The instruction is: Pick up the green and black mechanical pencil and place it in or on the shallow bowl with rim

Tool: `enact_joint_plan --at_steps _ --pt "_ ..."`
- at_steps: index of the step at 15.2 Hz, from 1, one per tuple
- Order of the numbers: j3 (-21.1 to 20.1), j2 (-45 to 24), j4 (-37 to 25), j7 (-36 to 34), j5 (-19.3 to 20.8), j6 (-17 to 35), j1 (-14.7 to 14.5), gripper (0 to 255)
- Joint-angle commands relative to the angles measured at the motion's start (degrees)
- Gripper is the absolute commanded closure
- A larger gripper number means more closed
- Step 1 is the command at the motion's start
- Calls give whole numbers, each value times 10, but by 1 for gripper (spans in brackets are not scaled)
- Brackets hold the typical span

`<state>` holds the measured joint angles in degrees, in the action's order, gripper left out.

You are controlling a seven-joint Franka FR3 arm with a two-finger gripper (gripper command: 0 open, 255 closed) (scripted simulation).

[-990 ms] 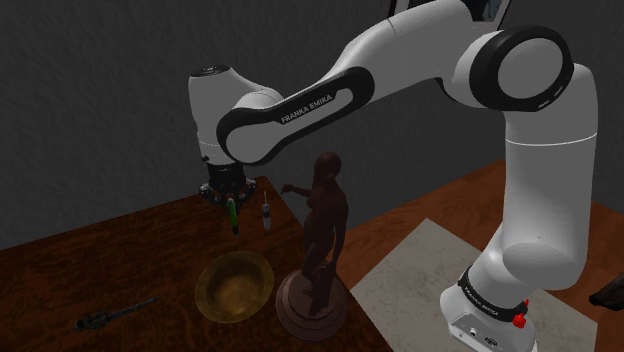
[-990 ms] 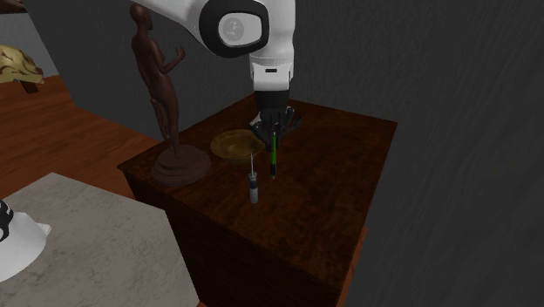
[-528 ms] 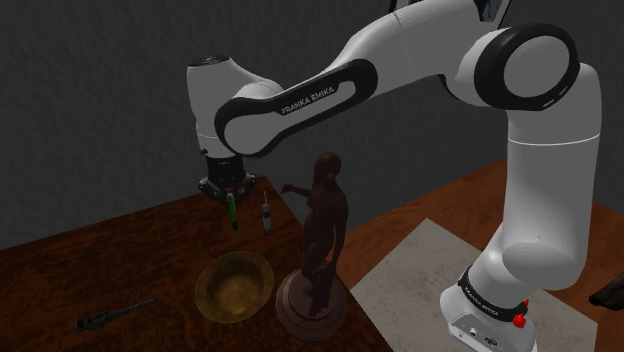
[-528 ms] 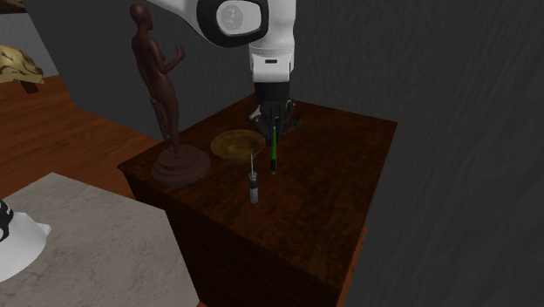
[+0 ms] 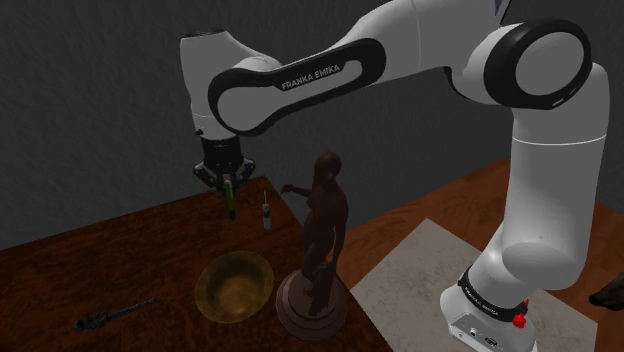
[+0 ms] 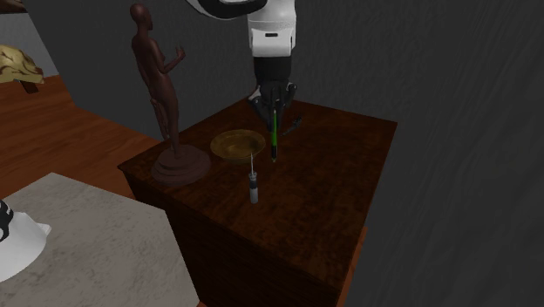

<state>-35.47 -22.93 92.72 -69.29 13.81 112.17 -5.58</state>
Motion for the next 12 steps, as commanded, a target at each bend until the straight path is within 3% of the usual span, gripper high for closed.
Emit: enact_joint_plan --at_steps 1,12 --pt "-2 5 -10 1 -4 -14 0 255" --pt "-7 16 -73 9 -13 -86 -4 255"
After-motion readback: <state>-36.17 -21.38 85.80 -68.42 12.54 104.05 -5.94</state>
